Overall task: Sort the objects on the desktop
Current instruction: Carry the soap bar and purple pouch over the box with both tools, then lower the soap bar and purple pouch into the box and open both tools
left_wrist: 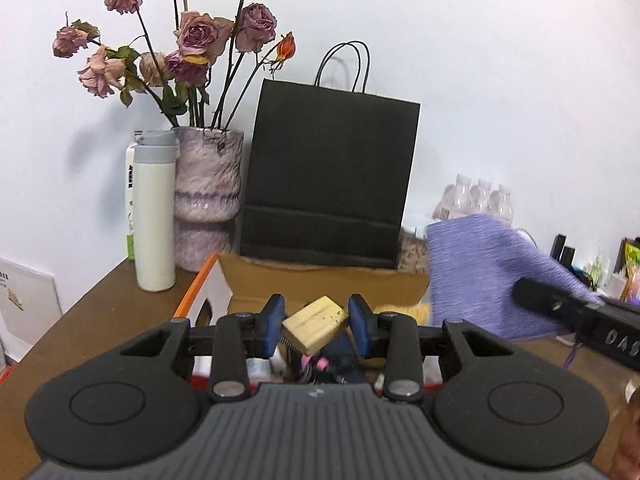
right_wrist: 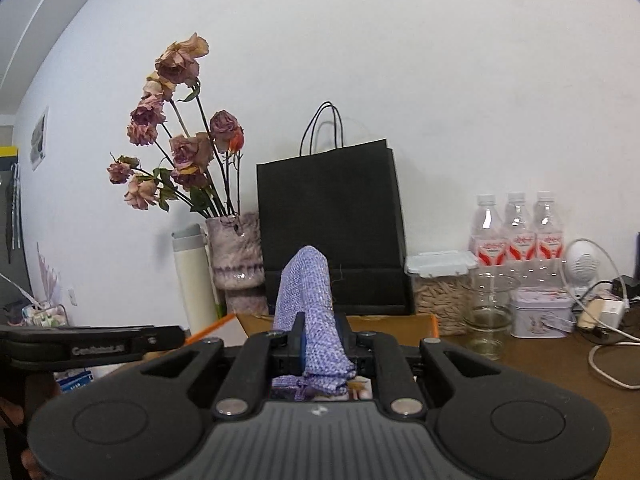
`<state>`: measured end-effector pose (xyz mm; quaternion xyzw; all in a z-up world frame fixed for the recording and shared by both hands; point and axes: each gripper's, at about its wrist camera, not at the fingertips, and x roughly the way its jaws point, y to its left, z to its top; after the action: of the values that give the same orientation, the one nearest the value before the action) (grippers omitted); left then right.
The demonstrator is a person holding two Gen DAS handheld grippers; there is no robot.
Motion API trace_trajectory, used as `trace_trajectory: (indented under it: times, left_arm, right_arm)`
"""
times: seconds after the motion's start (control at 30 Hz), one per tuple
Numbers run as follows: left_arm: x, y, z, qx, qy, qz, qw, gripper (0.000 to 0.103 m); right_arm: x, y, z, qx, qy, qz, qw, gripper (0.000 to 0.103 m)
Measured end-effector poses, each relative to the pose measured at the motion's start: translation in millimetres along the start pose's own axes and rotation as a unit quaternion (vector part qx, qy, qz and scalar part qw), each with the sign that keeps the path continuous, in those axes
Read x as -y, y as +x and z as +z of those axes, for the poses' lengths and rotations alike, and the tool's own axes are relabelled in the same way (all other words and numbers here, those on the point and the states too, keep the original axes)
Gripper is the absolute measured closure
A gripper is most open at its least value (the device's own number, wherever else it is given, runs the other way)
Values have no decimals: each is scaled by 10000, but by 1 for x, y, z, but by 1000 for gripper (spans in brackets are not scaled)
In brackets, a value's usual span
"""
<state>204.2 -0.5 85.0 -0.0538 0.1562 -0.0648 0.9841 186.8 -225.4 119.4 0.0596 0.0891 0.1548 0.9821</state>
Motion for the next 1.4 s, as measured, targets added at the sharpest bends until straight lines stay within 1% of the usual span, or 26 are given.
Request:
trace_trajectory:
  times: [0.23,0.33,0.43,0.53,0.63,0.77,1.03,1.1,1.13,1.17,1.2,1.23,1.27,1.3,1.33,1.4]
  left_arm:
    - [-2,36,14,95,-111,149,9998,67]
    - [-5,53,16,104,-127,232,9996,67]
    - [-7,71,16,108,-35,317,9994,67]
    - [-8,90,14,40,23,416,9991,67]
    - [-9,105,8,-114,87,491,9987,67]
    - [-10,114,-3,-323,204,565,9977,67]
    - [-7,114,-17,-339,397,611,9968,67]
    - [-7,113,-17,-317,420,609,9968,67]
    - [-7,112,-18,-290,423,627,9967,64]
    - [-7,111,-18,-259,427,636,9967,51]
    - [-8,109,-18,-217,426,660,9967,41]
    - [-8,107,-17,-153,413,700,9966,20]
    - [-8,105,-17,-71,404,747,9964,5]
    - [-8,102,-16,8,404,823,9958,3]
    - [-9,100,-15,70,410,890,9952,0]
    - [-12,95,-14,138,347,859,9956,0]
  right_arm:
    - [-7,52,3,-83,47,36,9999,91]
    - [-7,74,-1,-194,49,4,9998,91]
    - [-4,97,-8,-346,49,-60,9994,91]
    - [1,114,-14,-480,33,-134,9988,91]
    - [6,124,-20,-632,19,-175,9978,91]
    - [7,128,-30,-839,-74,-264,9961,91]
    - [2,126,-39,-940,-304,-382,9944,89]
    - [2,125,-40,-938,-298,-400,9943,82]
    - [2,124,-40,-914,-294,-413,9945,81]
    - [3,123,-39,-901,-290,-405,9947,76]
    - [3,122,-39,-879,-284,-402,9949,63]
    - [3,120,-38,-834,-280,-413,9953,54]
    - [3,118,-38,-790,-282,-404,9957,39]
    - [3,116,-37,-742,-276,-366,9962,33]
    - [2,115,-37,-720,-269,-342,9965,29]
    - [-1,112,-36,-692,-290,-261,9968,12]
